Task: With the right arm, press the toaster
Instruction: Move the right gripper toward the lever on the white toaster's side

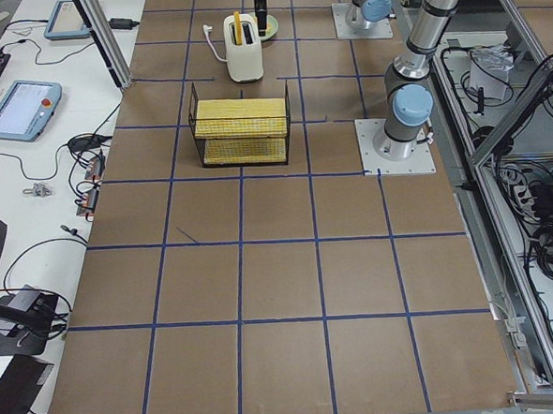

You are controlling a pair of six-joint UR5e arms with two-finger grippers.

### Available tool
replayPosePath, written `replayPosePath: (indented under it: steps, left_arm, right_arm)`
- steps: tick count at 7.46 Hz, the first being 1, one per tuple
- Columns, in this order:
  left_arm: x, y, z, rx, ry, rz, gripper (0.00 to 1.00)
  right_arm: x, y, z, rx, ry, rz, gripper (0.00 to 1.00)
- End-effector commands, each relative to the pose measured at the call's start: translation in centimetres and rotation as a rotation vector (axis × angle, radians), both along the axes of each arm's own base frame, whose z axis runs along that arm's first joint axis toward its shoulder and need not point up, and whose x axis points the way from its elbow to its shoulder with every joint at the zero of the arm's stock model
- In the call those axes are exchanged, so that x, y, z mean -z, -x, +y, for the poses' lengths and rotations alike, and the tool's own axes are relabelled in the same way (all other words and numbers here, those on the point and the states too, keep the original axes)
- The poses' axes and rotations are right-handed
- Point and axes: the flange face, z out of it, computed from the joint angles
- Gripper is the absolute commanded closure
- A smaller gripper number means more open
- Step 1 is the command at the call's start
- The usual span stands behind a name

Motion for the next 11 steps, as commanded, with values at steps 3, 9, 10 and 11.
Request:
replayPosePath:
  steps: [3, 9, 10, 11]
  left_arm:
    - [0.0, 0.0, 0.0, 0.000, 0.000, 0.000, 0.00]
    - [0.0, 0.0, 0.0, 0.000, 0.000, 0.000, 0.00]
    - [0.0, 0.0, 0.0, 0.000, 0.000, 0.000, 0.00]
    - [0.0, 0.0, 0.0, 0.000, 0.000, 0.000, 0.00]
  right_arm:
    - [-0.6, -0.7, 0.4, -0.178, 0.019, -0.001, 0.01]
    - [3.2, -0.4, -1.8, -0.809, 0.014, 0.017, 0.70]
    - [3.8, -0.4, -2.0, -0.877, 0.011, 0.017, 0.79]
    - [4.2, -0.4, -2.6, -1.003, 0.010, 0.011, 0.89]
